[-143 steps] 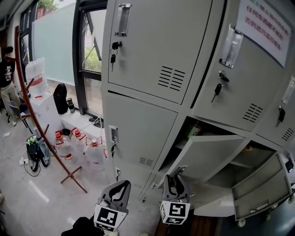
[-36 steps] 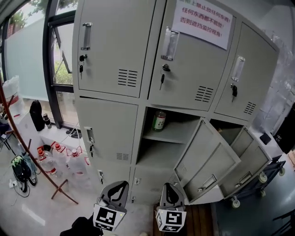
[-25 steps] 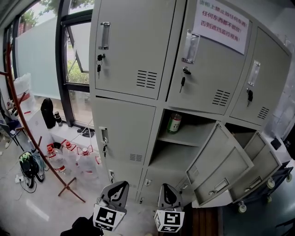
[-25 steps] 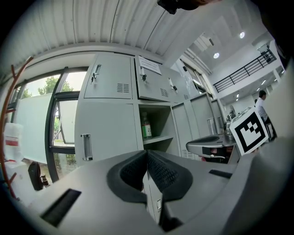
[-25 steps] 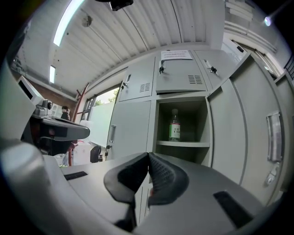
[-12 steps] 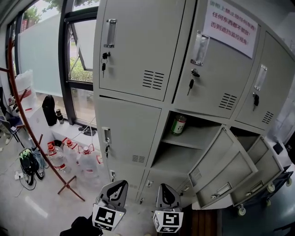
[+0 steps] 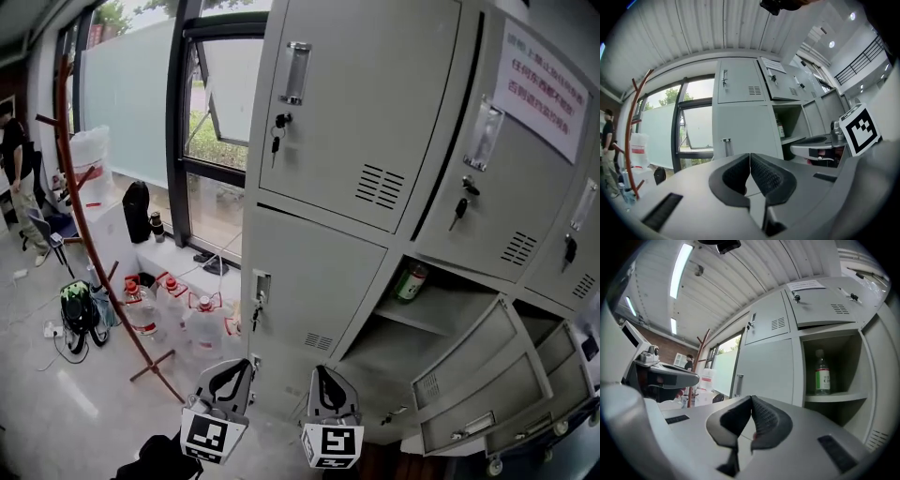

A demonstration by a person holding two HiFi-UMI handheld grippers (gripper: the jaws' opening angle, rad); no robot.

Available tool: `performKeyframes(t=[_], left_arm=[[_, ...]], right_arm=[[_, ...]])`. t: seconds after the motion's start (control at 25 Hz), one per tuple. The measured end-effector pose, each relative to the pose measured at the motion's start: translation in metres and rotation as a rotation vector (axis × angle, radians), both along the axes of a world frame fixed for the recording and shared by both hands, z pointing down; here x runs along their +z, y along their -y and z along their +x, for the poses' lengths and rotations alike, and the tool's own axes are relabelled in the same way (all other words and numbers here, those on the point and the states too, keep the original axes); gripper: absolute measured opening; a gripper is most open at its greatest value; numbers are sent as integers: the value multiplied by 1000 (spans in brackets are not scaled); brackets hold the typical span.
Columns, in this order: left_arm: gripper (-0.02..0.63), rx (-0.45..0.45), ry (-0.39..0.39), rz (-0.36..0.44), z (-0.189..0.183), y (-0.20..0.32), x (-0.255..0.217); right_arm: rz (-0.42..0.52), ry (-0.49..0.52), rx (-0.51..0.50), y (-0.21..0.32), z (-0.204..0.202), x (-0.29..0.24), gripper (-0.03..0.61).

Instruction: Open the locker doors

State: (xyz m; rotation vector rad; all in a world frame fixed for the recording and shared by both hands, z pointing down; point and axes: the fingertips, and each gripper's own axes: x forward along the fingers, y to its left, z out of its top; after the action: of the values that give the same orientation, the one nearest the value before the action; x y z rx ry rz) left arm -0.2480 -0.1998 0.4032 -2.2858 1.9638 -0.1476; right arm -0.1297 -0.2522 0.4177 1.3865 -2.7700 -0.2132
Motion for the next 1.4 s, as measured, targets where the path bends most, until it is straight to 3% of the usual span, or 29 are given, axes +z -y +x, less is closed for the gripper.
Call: performKeyframes(t=[0.36, 0.52, 0.96, 1.4], left_arm=[[25, -172, -9, 56, -87, 8, -5], [25, -216, -6, 22, -114, 13, 2], [25, -256, -28, -42, -158, 36, 27], [25, -281, -65, -76, -179, 44, 52]], right_arm=[[14, -7, -158, 27, -94, -7, 17], [16, -7, -194, 42, -129, -6, 17], [11, -5, -219, 95, -188, 5, 155], [-12, -40, -234, 119, -219, 21, 197]])
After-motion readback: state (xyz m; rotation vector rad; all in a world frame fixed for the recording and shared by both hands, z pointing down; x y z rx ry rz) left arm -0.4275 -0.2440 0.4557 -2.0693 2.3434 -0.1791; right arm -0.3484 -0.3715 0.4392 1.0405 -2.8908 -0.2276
